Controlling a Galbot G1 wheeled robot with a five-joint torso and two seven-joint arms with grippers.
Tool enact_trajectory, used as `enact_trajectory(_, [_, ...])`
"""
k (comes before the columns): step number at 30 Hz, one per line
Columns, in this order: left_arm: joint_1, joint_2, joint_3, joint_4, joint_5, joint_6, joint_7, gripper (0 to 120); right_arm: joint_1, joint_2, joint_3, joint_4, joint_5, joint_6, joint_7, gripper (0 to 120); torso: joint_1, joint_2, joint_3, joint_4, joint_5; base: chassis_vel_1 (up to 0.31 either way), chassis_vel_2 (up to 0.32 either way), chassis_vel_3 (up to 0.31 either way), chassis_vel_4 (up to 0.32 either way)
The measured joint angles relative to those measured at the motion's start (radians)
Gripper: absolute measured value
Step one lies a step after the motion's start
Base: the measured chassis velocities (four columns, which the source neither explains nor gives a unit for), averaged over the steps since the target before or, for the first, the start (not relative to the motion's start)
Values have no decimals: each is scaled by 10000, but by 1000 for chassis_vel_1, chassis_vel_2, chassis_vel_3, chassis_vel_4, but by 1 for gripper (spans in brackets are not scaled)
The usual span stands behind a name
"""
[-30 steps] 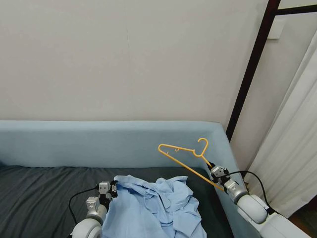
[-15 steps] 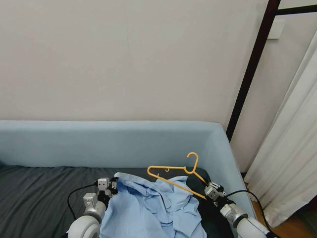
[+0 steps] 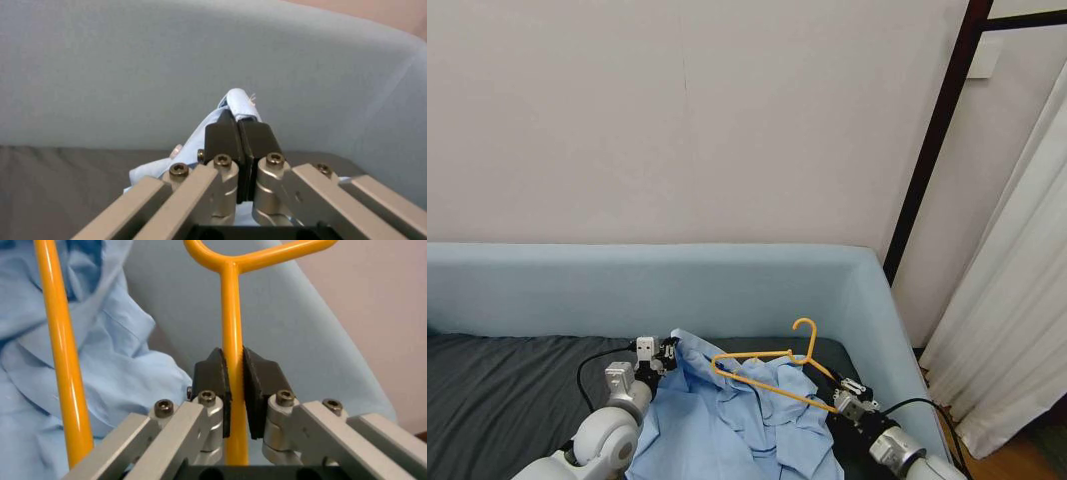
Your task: Pick up the clothes from the sofa and hang them on the clothes hanger.
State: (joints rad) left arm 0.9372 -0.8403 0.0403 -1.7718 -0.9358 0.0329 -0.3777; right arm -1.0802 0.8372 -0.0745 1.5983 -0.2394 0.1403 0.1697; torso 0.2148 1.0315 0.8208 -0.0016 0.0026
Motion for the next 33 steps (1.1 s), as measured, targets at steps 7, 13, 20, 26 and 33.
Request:
enact_trajectory(7, [-65,-56,222,-181,-137,153,-187,0,258,455,-513,-370,-141,-5,-46,5,0,0,1,2,0,0,0,0,0])
enact_trajectory(13, [-170,-50,593,-278,-141,188,-246,0,478,1112,-638,-964,-217,-225,108,5,0,0,1,-1,-2,0,0,0,0])
enact_trajectory(20, [-112,-94,714,-418,-115,204,-267,0,832,1757,-823,-1517,62,-450,557,5,0,0,1,2,0,0,0,0,0])
enact_trajectory(26, [-19,-221,878,-647,0,217,-343,0,1034,2081,-841,-1597,141,-676,856,5,0,0,0,2,0,0,0,0,0])
enact_trajectory(33, [-354,-447,1215,-691,215,288,-411,0,1240,2067,-995,-1448,174,-778,963,5,0,0,1,1,0,0,0,0,0])
